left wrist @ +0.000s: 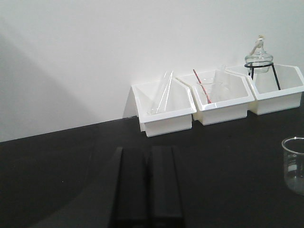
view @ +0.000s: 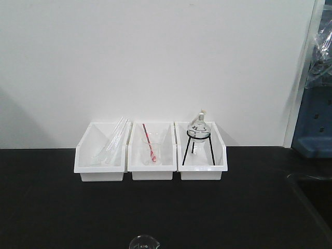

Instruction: Pick beaker and place in left cabinet

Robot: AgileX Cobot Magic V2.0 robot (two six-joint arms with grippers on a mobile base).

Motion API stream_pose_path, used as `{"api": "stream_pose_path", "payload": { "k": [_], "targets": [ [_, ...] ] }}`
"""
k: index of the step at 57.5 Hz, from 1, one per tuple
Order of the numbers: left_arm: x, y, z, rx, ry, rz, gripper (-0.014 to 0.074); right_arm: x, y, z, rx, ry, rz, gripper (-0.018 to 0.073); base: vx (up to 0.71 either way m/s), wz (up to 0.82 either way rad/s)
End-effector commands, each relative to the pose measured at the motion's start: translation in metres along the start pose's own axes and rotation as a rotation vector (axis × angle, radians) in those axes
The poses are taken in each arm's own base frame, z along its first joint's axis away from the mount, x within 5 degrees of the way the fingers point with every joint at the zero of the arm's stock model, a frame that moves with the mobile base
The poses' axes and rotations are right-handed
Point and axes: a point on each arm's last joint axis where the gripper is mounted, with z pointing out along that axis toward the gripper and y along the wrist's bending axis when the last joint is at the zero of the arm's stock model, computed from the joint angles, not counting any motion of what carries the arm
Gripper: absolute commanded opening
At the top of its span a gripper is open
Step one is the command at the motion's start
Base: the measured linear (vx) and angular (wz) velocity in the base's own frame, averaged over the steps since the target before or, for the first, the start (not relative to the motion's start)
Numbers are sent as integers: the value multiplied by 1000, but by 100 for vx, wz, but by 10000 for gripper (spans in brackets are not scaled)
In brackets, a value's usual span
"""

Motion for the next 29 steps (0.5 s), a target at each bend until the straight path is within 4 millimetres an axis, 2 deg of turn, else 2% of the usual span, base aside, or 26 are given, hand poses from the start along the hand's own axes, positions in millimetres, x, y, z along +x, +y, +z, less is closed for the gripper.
{"api": "stream_pose_path", "payload": {
  "k": [1,29],
  "targets": [
    [-3,0,-1,-8,-86,-6,1,-6,0,-1,8,-90,-18,-6,0,0],
    [-3,0,-1,-8,-86,-6,1,-6,0,-1,8,-87,-18,-6,0,0]
  ]
}}
